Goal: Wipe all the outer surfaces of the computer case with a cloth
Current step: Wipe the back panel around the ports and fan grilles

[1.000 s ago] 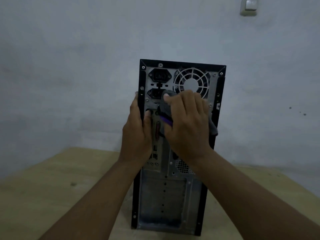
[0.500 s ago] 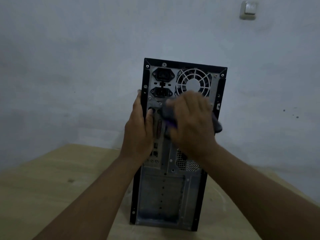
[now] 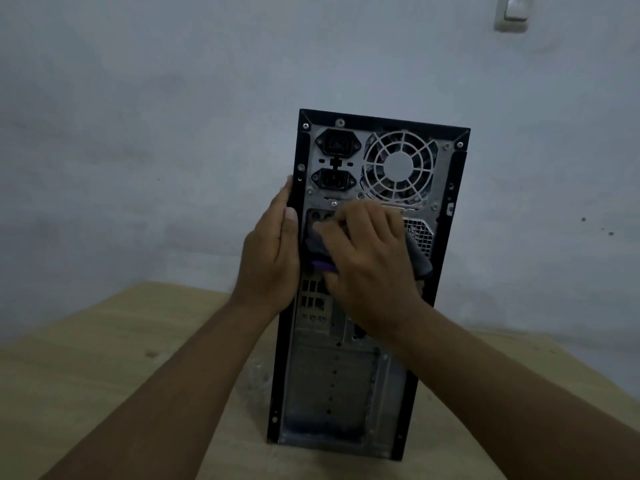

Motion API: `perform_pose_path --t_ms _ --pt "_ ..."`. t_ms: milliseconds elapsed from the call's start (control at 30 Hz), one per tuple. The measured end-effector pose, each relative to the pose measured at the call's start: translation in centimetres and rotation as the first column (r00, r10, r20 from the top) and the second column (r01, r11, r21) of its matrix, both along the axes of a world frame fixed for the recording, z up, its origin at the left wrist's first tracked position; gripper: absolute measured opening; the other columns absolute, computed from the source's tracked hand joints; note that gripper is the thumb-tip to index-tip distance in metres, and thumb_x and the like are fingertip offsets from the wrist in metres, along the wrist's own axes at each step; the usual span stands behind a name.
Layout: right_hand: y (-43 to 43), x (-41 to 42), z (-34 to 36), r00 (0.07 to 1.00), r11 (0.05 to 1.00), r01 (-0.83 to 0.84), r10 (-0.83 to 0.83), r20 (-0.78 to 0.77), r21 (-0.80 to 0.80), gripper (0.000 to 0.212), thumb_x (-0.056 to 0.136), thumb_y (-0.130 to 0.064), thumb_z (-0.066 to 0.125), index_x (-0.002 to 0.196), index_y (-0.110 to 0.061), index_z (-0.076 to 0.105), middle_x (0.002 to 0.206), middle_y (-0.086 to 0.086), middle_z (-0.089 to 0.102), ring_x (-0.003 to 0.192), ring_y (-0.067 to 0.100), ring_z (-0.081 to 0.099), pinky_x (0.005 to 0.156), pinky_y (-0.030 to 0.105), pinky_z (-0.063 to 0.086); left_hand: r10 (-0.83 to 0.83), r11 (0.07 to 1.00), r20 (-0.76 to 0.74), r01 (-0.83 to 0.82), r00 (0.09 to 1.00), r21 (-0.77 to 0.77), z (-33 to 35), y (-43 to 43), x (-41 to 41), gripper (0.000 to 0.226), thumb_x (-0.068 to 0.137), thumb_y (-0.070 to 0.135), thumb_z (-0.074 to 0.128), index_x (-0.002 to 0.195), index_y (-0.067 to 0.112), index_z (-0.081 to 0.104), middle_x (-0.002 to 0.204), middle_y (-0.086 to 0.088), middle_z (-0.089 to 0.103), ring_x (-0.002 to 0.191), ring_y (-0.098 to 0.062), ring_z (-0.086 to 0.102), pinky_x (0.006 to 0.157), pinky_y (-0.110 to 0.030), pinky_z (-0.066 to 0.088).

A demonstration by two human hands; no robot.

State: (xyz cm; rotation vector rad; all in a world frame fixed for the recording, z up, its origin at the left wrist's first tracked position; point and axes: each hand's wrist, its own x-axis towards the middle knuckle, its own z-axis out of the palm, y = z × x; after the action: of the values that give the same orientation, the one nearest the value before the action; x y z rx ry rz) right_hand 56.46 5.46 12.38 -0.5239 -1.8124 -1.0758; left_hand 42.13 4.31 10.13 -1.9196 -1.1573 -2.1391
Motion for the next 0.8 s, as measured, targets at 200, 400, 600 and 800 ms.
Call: perform_pose_path --t_ms 200,400,600,800 --pt "0.1 1.7 0.3 0.956 1.0 -0.017 0.01 0.293 0.022 0.017 0.08 -0.012 0.061 0.095 -0.009 0.07 0.096 0.013 0.061 0.093 0.031 0.057 0.082 0.041 0.038 0.047 0.999 -0.023 -0.047 0.999 -0.01 0.1 -0.4 -0.3 0.05 0.106 0.033 0.029 0.153 0.018 0.039 0.134 -0.01 0.064 0.116 -0.024 0.064 0.096 -0.03 0.054" --pt "-0.8 -0.6 1.8 0.987 0.981 -0.15 0.142 -0.072 -0.126 0.016 0.076 -0.015 0.063 0.09 -0.006 0.063 0.092 0.012 0.056 0.088 0.026 0.048 0.078 0.036 0.035 0.005 1.0 0.009 -0.005 1.0 -0.01 0.3 -0.7 -0.5 0.044 0.109 0.026 0.033 0.151 0.015 0.043 0.135 -0.004 0.063 0.115 -0.005 0.063 0.092 -0.02 0.054" --pt "0.1 1.0 -3.4 0.95 0.998 -0.057 0.054 0.306 -0.002 0.017 0.088 -0.017 0.063 0.1 -0.008 0.07 0.099 0.011 0.064 0.094 0.028 0.056 0.084 0.041 0.04 -0.027 0.999 0.044 0.028 0.999 -0.038 0.4 -1.1 -0.9 0.042 0.109 0.021 0.036 0.15 0.021 0.047 0.135 0.011 0.062 0.118 0.007 0.058 0.097 -0.015 0.048" --pt "0.1 2.6 -5.0 0.765 1.0 -0.015 0.027 0.643 -0.024 0.019 0.091 -0.022 0.054 0.103 -0.017 0.068 0.105 0.007 0.06 0.1 0.025 0.049 0.091 0.039 0.037 0.028 0.998 -0.136 -0.036 0.99 -0.059 -0.1 -1.2 -0.6 0.056 0.107 0.031 0.044 0.159 0.024 0.025 0.139 0.012 0.059 0.105 0.015 0.058 0.09 -0.008 0.048"
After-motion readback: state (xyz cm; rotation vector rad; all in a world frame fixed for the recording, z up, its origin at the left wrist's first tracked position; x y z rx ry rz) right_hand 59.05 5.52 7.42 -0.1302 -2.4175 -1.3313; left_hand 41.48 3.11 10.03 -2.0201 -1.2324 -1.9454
